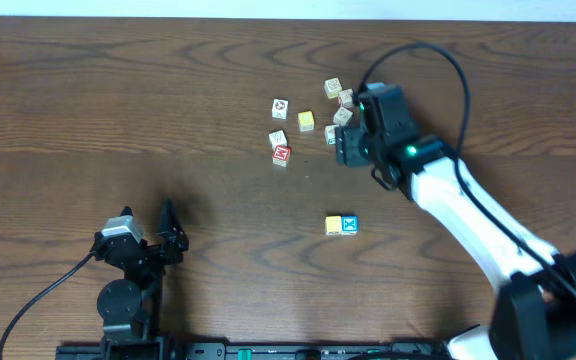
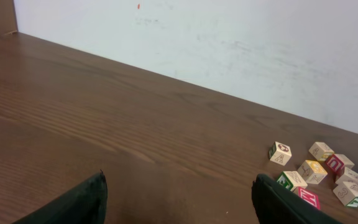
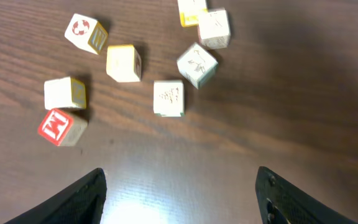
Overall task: Lift 4 blocks
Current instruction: 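Move the right gripper back to the block cluster, then grasp the grapes block with red top using the right gripper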
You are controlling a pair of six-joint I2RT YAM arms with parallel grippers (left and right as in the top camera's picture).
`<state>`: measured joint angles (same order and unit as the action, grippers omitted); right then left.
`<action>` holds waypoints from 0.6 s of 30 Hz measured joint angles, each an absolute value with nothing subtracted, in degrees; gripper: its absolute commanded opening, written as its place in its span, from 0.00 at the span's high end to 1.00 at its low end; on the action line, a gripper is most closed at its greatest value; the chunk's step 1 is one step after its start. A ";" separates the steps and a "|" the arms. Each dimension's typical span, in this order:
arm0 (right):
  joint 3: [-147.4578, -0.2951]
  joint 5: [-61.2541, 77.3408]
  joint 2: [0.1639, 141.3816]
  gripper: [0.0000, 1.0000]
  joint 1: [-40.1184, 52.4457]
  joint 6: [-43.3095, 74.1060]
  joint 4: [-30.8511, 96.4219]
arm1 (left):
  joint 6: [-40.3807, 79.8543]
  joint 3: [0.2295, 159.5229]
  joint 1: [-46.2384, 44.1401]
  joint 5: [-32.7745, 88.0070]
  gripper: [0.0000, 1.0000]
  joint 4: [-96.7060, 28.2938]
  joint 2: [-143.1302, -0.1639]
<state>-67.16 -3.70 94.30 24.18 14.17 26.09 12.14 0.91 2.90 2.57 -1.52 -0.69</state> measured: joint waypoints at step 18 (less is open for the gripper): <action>-86.26 -3.38 118.50 0.47 24.23 9.89 27.38 | 12.14 0.91 2.90 2.57 0.25 -1.52 -0.69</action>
<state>-86.26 -3.38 118.50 24.23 9.89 27.38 12.14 0.91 2.90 2.57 -1.52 -0.69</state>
